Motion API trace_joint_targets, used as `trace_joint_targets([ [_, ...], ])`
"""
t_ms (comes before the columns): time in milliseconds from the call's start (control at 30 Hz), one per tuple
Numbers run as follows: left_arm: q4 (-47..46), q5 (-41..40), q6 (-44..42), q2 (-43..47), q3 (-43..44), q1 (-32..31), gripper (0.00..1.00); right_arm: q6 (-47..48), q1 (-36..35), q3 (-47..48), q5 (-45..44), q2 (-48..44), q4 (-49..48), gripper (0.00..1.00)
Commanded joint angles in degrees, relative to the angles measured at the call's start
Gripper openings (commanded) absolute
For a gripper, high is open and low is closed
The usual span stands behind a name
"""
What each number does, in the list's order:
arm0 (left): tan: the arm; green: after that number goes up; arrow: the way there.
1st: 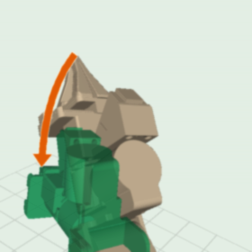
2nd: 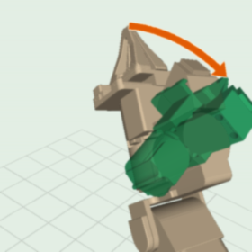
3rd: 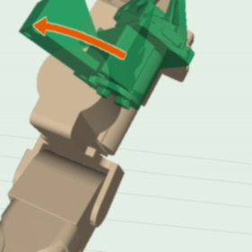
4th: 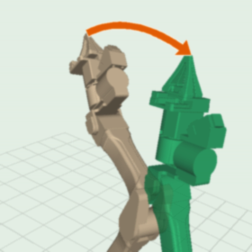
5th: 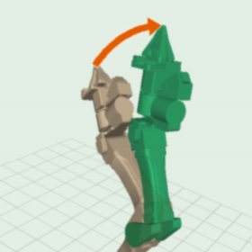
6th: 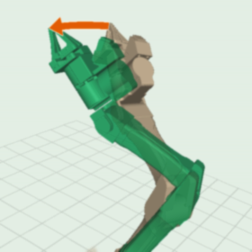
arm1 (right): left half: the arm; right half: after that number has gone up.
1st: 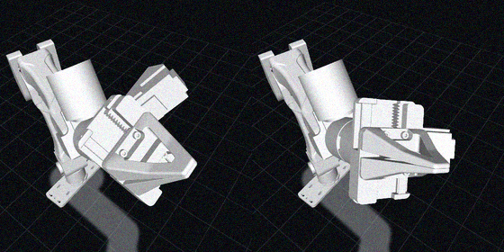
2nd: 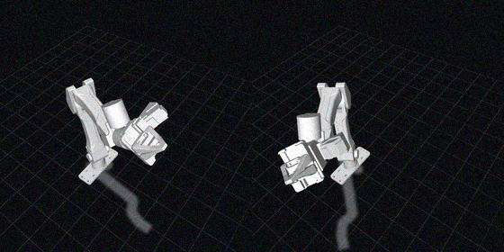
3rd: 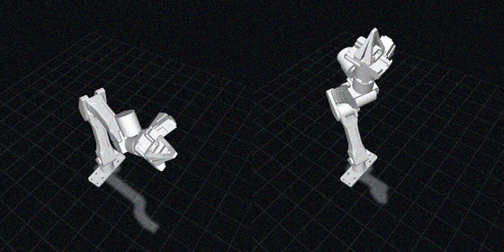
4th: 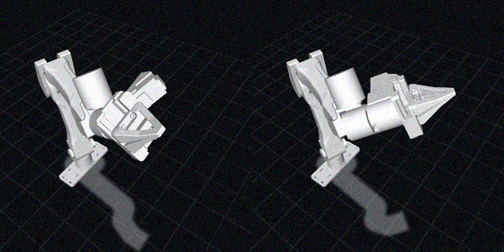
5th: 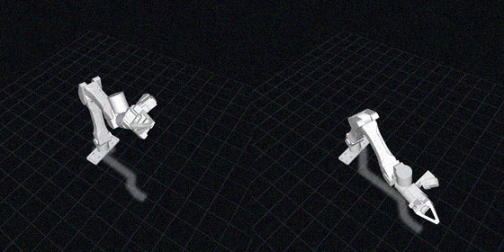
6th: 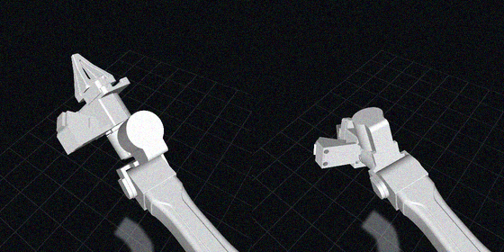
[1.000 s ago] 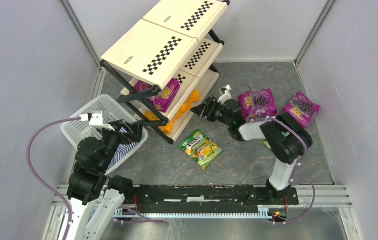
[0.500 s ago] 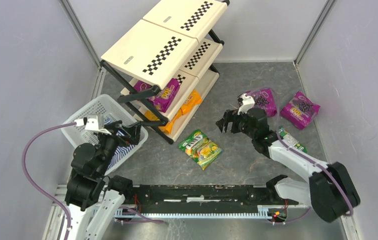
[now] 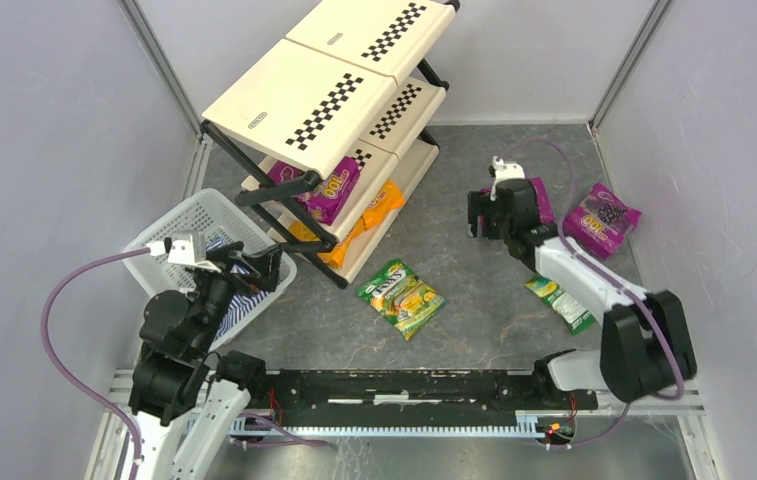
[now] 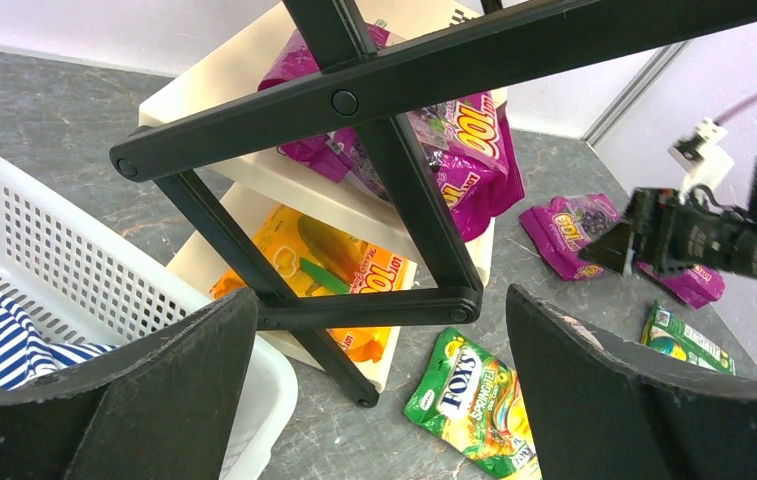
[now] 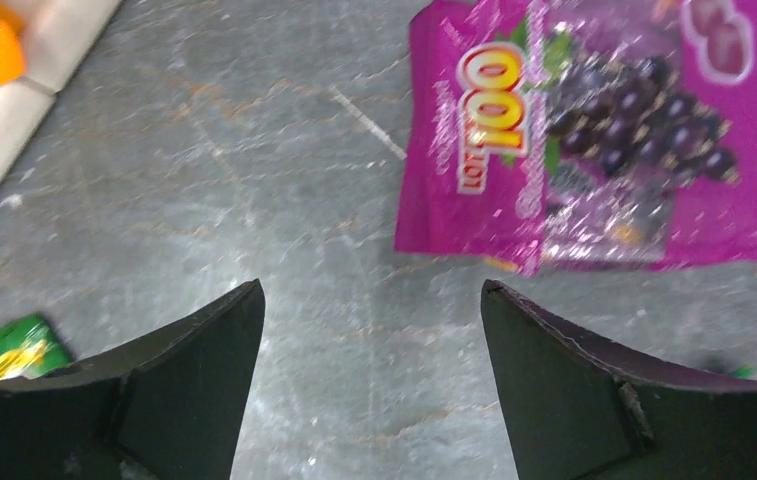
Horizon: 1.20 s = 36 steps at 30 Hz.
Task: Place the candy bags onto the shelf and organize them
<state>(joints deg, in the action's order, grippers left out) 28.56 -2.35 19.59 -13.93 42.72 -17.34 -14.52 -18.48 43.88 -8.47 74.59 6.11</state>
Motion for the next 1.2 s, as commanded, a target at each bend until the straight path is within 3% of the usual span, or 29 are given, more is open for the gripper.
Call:
trace_joint_targets([
  [0,-2.2,1.5,-3.5,1.0,0.0,0.4,1.00,5.9,-1.9,11.2,-10.7,8.1,8.6,0.86],
  [133,-2.4,1.7,-3.5,0.9,-0.2,0.4,1.00,9.9,-6.5,18.9,-21.2,15.9,12.1,0.85],
  [267,-2.5,1.9,-3.7,0.8,-0.1,0.4,1.00,12.1,-8.4,27.4,-30.2,25.0,16.5,0.78],
  [533,-2.4,1.0,-3.5,1.0,-0.3,0.4,1.00,15.6,-11.0,38.0,-46.0,39.9,21.8,0.82],
  [800,-2.4,0.5,-3.6,0.8,-0.3,0.4,1.00,12.0,-11.9,42.5,-51.1,48.1,24.6,0.81],
  [1167,-2.4,0.5,-3.5,0.5,-0.3,0.4,1.00,9.8,-12.0,41.8,-58.2,53.7,22.5,0.60],
])
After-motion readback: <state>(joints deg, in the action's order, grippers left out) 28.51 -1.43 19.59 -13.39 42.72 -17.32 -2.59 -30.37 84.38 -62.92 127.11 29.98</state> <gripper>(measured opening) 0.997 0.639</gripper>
